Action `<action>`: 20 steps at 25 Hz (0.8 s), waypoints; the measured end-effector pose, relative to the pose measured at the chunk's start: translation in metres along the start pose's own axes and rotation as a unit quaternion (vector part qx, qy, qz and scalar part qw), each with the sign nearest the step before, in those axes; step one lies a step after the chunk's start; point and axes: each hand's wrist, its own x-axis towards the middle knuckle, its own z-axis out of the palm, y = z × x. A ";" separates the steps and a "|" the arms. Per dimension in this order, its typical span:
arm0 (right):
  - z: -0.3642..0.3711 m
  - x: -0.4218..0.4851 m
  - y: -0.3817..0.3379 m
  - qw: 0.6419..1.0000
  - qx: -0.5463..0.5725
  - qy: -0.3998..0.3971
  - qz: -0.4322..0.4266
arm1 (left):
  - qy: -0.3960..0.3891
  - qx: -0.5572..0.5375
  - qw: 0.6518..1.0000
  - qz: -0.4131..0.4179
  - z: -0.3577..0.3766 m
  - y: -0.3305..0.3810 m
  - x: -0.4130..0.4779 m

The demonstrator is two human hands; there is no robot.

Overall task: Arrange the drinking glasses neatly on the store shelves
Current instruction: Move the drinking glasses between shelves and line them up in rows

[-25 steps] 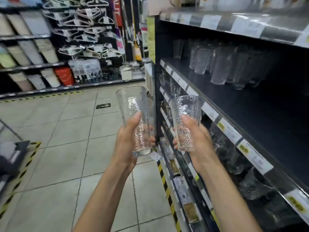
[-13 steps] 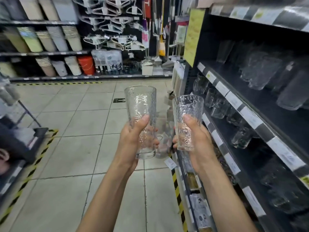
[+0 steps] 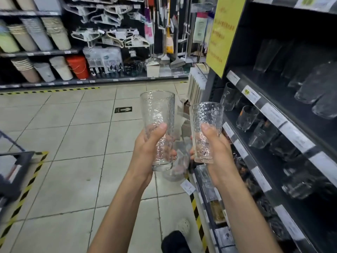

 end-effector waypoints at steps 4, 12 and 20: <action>0.000 0.089 -0.007 0.999 0.024 0.018 -0.016 | -0.018 0.016 1.000 0.002 0.009 -0.004 0.093; -0.036 0.256 -0.063 0.991 0.036 0.120 -0.043 | -0.072 0.057 0.996 -0.019 0.066 -0.011 0.289; -0.100 0.292 -0.105 0.943 0.052 0.306 -0.120 | -0.264 0.048 0.960 -0.077 0.168 -0.049 0.396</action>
